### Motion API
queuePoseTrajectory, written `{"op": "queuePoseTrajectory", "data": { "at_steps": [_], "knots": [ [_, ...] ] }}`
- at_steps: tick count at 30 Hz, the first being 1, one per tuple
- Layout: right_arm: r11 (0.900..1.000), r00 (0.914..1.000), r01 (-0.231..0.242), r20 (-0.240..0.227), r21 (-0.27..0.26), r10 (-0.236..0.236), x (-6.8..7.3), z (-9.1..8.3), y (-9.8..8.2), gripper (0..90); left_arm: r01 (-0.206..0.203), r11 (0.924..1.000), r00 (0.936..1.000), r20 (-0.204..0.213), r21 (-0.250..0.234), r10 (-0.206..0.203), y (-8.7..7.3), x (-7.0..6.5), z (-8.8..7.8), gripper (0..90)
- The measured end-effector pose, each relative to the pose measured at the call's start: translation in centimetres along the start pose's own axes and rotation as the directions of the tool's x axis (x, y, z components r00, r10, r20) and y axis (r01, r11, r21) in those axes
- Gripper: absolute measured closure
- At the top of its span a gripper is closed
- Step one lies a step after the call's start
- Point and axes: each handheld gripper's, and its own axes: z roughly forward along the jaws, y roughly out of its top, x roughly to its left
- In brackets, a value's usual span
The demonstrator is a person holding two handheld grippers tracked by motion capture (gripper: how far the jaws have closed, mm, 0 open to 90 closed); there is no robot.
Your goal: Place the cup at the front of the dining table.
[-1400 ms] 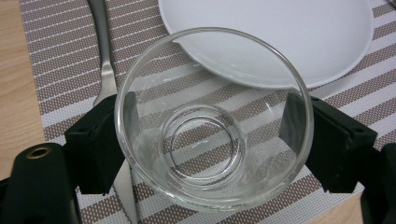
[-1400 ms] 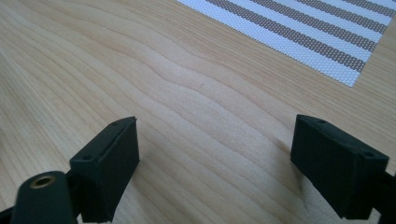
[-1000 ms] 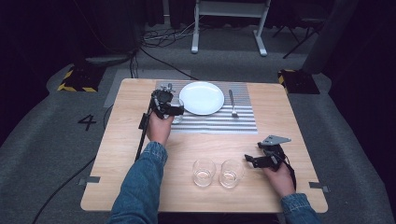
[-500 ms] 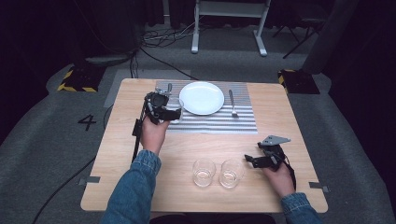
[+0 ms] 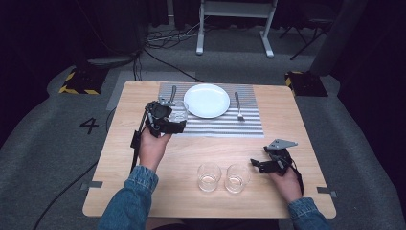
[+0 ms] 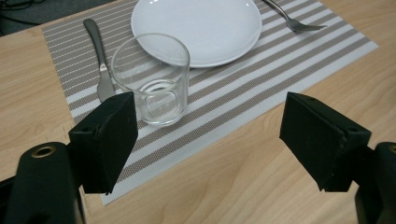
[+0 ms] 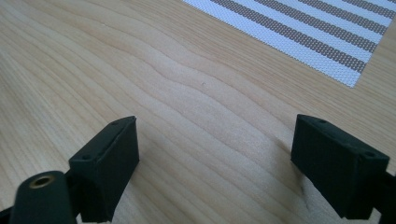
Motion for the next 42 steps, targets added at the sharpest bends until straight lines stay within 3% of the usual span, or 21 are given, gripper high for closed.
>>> {"op": "queuePoseTrajectory", "data": {
  "at_steps": [10,14,20,29,33,36,38,42],
  "knots": [
    [1.000,1.0000,0.002,0.000,-0.001,-0.002,0.0,0.0,0.0,15.4,-0.035,0.9993,0.9991,0.022,0.008,0.035,-1.1,-0.9,-1.9,19.7],
    [1.000,1.0000,0.006,0.000,-0.004,-0.006,0.0,0.0,0.0,15.4,-0.010,0.9999,0.9991,0.040,-0.007,0.011,-1.7,-1.0,-2.7,19.7],
    [1.000,1.0000,0.002,0.000,-0.002,-0.002,0.0,0.0,0.0,15.4,-0.025,0.9997,0.9985,0.050,0.007,0.025,-3.0,-1.1,-3.7,19.7],
    [1.000,1.0000,-0.002,-0.001,0.000,0.002,0.0,0.0,0.0,15.4,-0.031,0.9995,0.9992,0.027,0.005,0.031,-4.9,-1.3,-5.5,19.6],
    [1.000,1.0000,-0.004,-0.002,0.000,0.004,0.0,0.0,0.0,15.4,-0.007,1.0000,0.9997,0.022,-0.006,0.008,-6.1,-1.2,-6.4,19.6],
    [1.000,1.0000,-0.003,-0.002,0.000,0.003,0.0,0.0,0.0,15.4,-0.022,0.9998,0.9997,0.010,-0.003,0.022,-6.5,-1.1,-6.6,19.6],
    [1.000,1.0000,-0.004,-0.002,0.000,0.004,0.0,0.0,0.0,15.4,-0.011,0.9999,0.9999,-0.003,-0.003,0.011,-7.1,-1.2,-6.6,19.4],
    [1.000,1.0000,-0.004,-0.002,0.000,0.004,0.0,0.0,0.0,15.4,-0.045,0.9985,0.9990,0.001,0.029,0.045,-8.3,-1.0,-6.5,19.4]
  ]
}}
